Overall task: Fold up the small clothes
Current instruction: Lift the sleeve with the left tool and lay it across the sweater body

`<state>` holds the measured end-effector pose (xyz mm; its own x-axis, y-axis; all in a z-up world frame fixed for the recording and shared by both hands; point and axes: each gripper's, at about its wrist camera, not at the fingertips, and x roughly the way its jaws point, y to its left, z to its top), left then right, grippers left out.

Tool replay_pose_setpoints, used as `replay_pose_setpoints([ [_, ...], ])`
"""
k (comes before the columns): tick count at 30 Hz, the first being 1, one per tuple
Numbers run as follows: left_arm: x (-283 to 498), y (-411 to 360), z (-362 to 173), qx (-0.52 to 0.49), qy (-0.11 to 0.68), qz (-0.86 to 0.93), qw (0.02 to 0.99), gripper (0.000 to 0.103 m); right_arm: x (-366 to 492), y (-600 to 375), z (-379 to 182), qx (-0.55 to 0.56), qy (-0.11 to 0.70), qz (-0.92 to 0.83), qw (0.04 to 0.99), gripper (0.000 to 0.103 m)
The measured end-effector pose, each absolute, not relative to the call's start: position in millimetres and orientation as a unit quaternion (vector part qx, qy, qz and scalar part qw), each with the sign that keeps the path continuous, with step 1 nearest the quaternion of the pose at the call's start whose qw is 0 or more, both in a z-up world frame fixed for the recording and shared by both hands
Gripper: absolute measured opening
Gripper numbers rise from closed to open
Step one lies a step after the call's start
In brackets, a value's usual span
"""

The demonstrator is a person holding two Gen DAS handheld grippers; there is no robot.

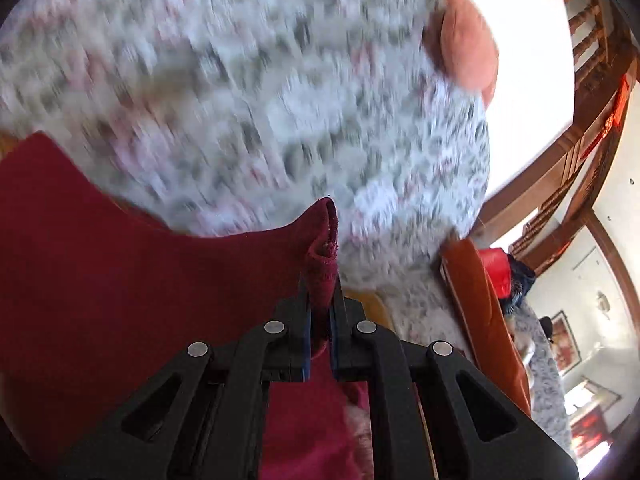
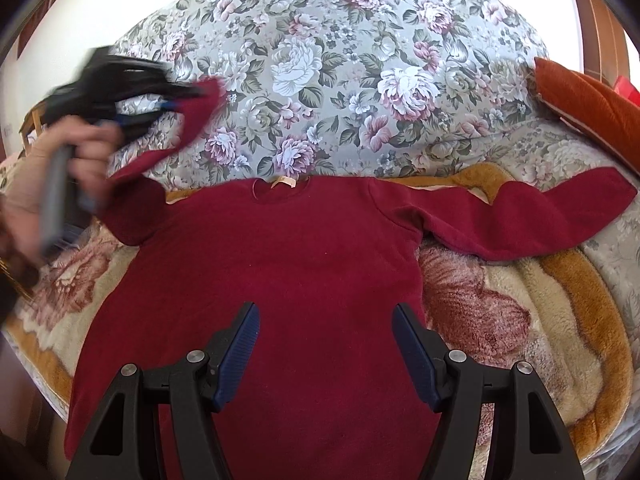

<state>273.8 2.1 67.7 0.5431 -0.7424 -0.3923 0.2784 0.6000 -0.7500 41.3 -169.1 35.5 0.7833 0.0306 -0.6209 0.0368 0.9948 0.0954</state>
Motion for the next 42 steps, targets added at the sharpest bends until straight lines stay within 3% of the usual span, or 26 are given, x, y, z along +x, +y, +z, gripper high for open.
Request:
replay_pose_setpoints([
  [6,276,-84,27,-0.289,0.426,-0.338,0.788,0.005,41,-175,34,0.069,0.331,0.002,0.941,0.066],
  [11,277,-100,14,-0.275,0.457,-0.338,0.775,0.007,42,-178,34,0.076,0.331,0.005,0.941,0.066],
  [13,273,-93,11,-0.277,0.47,-0.345,0.764,0.032,42,-179,33,0.079,0.332,0.005,0.94,0.066],
  [14,271,-88,12,-0.281,0.476,-0.345,0.758,0.058,42,-179,33,0.08,0.332,0.005,0.94,0.066],
  [15,268,-79,12,-0.287,0.478,-0.343,0.756,0.073,42,-179,33,0.08,0.333,0.005,0.94,0.066],
  [21,256,-11,28,-0.319,0.457,-0.33,0.762,0.073,43,-176,33,0.073,0.334,0.002,0.94,0.066],
  [28,243,93,19,-0.255,0.423,-0.152,0.856,0.073,44,-174,34,0.064,0.337,-0.002,0.939,0.066],
  [32,247,98,-19,-0.245,0.485,-0.149,0.826,0.073,46,-167,34,0.049,0.344,-0.006,0.938,0.066],
  [38,245,99,-1,-0.224,0.466,-0.165,0.84,0.073,65,-173,59,0.047,0.336,0.027,0.94,0.066],
  [42,261,102,9,-0.207,0.438,-0.152,0.862,0.073,133,-191,73,-0.007,0.329,0.046,0.943,0.066],
])
